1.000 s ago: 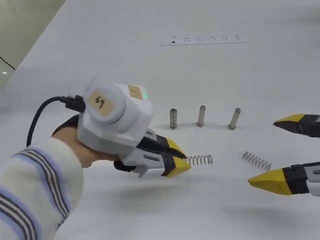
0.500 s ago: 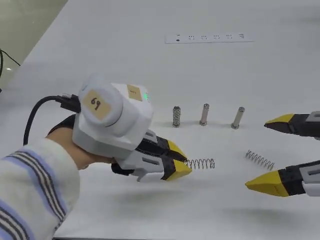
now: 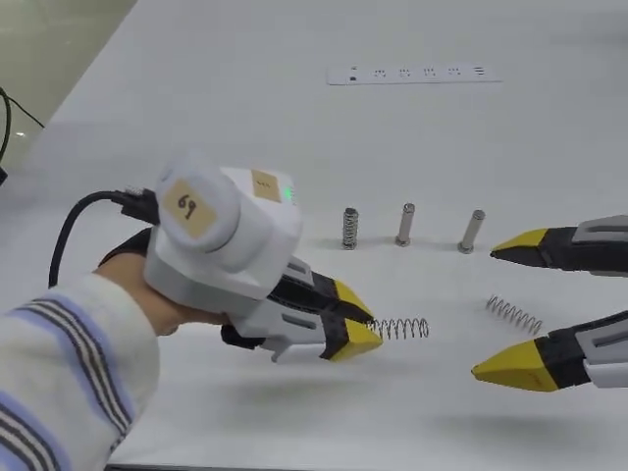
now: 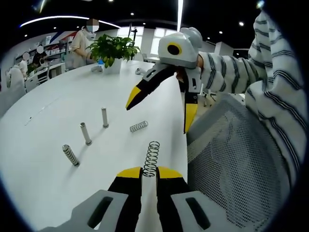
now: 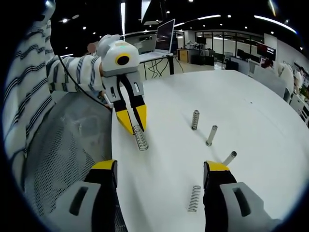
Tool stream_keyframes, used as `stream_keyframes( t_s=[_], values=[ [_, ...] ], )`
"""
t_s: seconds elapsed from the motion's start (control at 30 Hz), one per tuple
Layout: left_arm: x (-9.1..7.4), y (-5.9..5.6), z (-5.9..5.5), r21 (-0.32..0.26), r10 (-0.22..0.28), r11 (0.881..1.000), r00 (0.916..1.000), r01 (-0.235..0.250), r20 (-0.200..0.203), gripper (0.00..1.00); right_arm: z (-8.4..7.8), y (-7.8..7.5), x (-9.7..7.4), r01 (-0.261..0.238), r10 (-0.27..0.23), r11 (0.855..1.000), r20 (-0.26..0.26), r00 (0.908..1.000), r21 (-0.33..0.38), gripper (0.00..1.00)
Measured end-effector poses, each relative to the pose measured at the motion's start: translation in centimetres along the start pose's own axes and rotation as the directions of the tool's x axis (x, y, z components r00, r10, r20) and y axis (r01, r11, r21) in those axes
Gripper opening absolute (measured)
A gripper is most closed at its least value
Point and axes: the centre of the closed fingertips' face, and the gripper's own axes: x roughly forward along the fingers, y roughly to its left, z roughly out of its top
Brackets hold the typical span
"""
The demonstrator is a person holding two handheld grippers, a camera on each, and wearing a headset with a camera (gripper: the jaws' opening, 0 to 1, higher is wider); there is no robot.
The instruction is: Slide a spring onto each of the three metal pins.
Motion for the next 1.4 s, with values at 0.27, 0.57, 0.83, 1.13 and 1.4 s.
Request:
stream_keyframes(
  t_s=[0.27,0.57,0.83,1.13,1.4],
  values=[
    [0.0,-0.1,0.5,0.005,-0.007,1.000,0.9999,0.007,0.014,0.04,0.6,0.8,0.9,-0.047,0.047,0.998,-0.002,0.9989,-0.035,0.65],
    [0.2,-0.4,0.7,0.014,-0.020,1.000,0.9997,0.020,0.017,0.03,1.4,1.8,1.6,-0.102,0.103,0.992,0.006,0.9947,-0.074,0.50],
    [0.4,-0.8,1.0,0.021,-0.034,0.999,0.9991,0.033,0.026,0.03,0.9,3.3,2.0,-0.181,0.178,0.977,-0.036,0.9834,-0.116,0.36],
    [0.6,-1.2,1.1,0.025,-0.052,0.998,0.9983,0.051,0.028,0.03,1.1,3.6,2.2,-0.203,0.200,0.972,-0.040,0.9790,-0.119,0.21],
    [0.8,-1.3,1.2,0.021,-0.060,0.998,0.9975,0.059,0.036,0.03,1.0,3.6,2.6,-0.222,0.216,0.966,-0.061,0.9745,-0.134,0.10]
  ],
)
